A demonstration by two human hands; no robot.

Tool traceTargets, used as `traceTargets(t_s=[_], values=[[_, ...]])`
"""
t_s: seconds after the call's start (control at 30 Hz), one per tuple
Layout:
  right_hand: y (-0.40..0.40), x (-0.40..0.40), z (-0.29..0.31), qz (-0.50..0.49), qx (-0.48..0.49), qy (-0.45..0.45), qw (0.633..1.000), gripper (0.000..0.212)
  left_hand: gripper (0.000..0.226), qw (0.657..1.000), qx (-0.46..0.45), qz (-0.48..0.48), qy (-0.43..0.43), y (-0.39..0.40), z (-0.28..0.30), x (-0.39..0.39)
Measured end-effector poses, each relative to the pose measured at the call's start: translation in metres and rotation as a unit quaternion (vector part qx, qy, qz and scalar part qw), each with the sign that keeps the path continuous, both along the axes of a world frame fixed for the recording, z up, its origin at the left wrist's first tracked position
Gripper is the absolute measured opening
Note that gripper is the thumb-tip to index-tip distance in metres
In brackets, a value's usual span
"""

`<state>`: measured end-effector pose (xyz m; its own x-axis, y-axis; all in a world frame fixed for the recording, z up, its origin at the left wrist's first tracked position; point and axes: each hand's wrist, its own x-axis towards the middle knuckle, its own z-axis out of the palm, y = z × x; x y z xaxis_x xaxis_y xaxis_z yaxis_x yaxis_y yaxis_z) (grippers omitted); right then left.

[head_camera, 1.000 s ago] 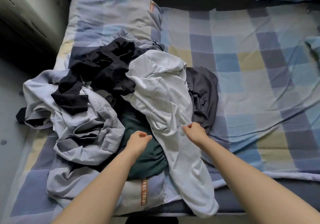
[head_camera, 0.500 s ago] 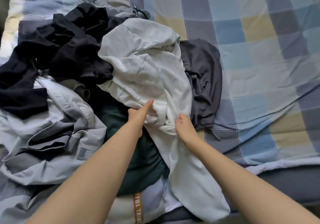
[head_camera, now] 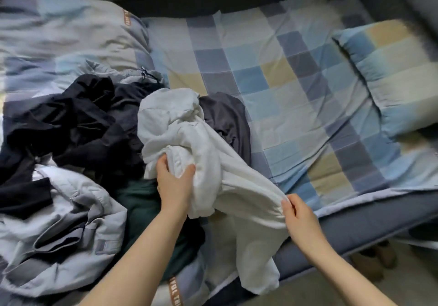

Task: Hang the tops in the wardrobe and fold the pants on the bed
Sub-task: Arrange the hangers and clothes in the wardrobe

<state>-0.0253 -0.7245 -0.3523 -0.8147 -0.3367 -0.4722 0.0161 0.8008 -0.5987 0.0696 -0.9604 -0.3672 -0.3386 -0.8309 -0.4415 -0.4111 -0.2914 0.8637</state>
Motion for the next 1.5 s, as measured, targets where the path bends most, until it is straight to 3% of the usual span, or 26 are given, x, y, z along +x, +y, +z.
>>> traceTargets(t_s=[0.03, 0.1, 0.17, 0.23, 0.3, 0.37, 0.47, 0.57, 0.67, 0.73, 0.87, 1.0, 1.17, 1.2, 1.27, 1.33, 1.5], values=[[0.007, 0.001, 0.009, 0.004, 0.046, -0.007, 0.999, 0.015, 0.056, 1.0, 0.003, -0.014, 0.016, 0.012, 0.016, 0.001], [0.015, 0.009, 0.034, 0.008, 0.094, 0.006, 0.995, 0.022, 0.054, 0.998, 0.01, -0.051, 0.033, 0.038, 0.049, 0.008], [0.012, 0.018, 0.069, -0.038, 0.045, -0.001, 0.998, 0.029, 0.059, 0.995, 0.017, -0.095, 0.033, 0.063, 0.085, 0.02], [0.003, 0.027, 0.11, -0.122, -0.061, -0.142, 0.98, 0.04, 0.061, 0.991, 0.016, -0.131, 0.023, 0.083, 0.119, 0.032], [-0.011, 0.034, 0.129, -0.145, -0.134, -0.292, 0.936, 0.045, 0.061, 0.989, 0.01, -0.148, 0.028, 0.097, 0.137, 0.042], [-0.015, 0.054, 0.162, -0.163, -0.168, -0.34, 0.911, 0.038, 0.061, 0.985, 0.005, -0.168, 0.035, 0.109, 0.17, 0.059], [-0.014, 0.083, 0.188, -0.193, -0.19, -0.211, 0.939, 0.026, 0.057, 0.979, -0.002, -0.199, 0.042, 0.122, 0.203, 0.09], [-0.006, 0.099, 0.224, -0.143, -0.206, -0.051, 0.967, 0.021, 0.048, 0.972, 0.005, -0.229, 0.056, 0.124, 0.228, 0.112], [0.0, 0.105, 0.261, -0.145, -0.27, -0.006, 0.952, 0.014, 0.029, 0.959, 0.054, -0.271, 0.055, 0.125, 0.237, 0.129], [0.007, 0.104, 0.29, -0.18, -0.34, 0.0, 0.923, 0.022, 0.018, 0.951, 0.076, -0.3, 0.014, 0.126, 0.236, 0.141], [0.023, 0.103, 0.345, -0.162, -0.425, -0.008, 0.891, 0.036, 0.046, 0.955, 0.045, -0.286, -0.068, 0.122, 0.229, 0.152], [0.042, 0.111, 0.397, -0.132, -0.472, 0.006, 0.871, 0.031, 0.057, 0.968, -0.049, -0.243, -0.033, 0.116, 0.244, 0.136], [0.083, 0.12, 0.471, -0.127, -0.55, 0.036, 0.825, 0.029, 0.095, 0.967, -0.104, -0.23, -0.024, 0.105, 0.27, 0.101], [0.092, 0.121, 0.482, -0.135, -0.56, 0.04, 0.816, 0.028, 0.088, 0.962, -0.088, -0.259, -0.012, 0.104, 0.275, 0.091], [0.114, 0.123, 0.499, -0.162, -0.578, 0.054, 0.798, 0.026, 0.045, 0.932, -0.06, -0.358, 0.004, 0.115, 0.286, 0.072], [0.136, 0.124, 0.509, -0.186, -0.588, 0.069, 0.784, 0.026, 0.017, 0.907, -0.09, -0.411, -0.031, 0.13, 0.29, 0.065], [0.226, 0.126, 0.521, -0.236, -0.571, 0.135, 0.774, 0.024, 0.024, 0.865, -0.15, -0.469, -0.095, 0.171, 0.296, 0.05]])
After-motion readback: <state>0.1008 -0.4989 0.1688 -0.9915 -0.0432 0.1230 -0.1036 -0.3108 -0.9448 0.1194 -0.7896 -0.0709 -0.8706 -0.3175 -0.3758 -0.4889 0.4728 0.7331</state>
